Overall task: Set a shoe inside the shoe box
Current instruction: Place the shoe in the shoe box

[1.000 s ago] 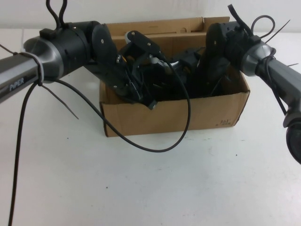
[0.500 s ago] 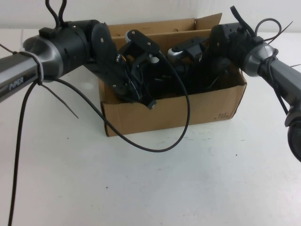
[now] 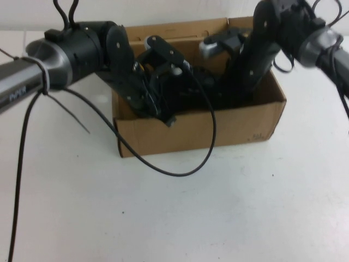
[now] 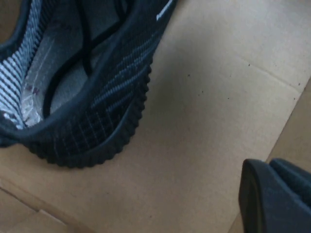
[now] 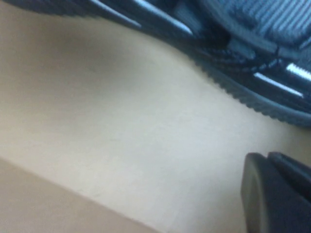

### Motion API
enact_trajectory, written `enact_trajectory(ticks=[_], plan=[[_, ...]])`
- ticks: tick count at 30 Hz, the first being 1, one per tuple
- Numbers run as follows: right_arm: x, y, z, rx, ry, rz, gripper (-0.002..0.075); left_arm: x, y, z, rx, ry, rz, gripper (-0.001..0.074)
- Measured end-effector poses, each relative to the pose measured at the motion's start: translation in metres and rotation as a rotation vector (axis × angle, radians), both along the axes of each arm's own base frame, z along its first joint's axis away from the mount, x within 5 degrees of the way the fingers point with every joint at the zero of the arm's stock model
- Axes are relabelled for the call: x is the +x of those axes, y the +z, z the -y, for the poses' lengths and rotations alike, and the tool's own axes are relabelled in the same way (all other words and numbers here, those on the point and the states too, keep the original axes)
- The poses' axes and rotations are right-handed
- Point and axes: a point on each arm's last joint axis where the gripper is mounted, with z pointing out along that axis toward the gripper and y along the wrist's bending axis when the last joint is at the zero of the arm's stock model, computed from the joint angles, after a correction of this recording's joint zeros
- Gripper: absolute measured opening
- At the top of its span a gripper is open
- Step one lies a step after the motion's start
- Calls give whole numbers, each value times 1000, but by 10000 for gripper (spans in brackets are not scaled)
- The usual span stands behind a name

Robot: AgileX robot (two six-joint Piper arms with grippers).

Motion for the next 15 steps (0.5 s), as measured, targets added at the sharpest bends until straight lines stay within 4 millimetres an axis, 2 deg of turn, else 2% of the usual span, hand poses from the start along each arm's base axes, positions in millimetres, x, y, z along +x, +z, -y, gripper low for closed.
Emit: enact_trajectory(ticks=[8, 12, 15], plan=[[-14, 39, 0, 74, 11, 39, -17, 2, -1, -7, 30, 15, -4, -2], [-20, 31, 6, 26, 5, 9, -16, 7, -2, -17, 35, 37, -15, -2], [-28, 11, 12, -22, -1, -64, -17, 7, -2, -19, 37, 43, -22, -2]])
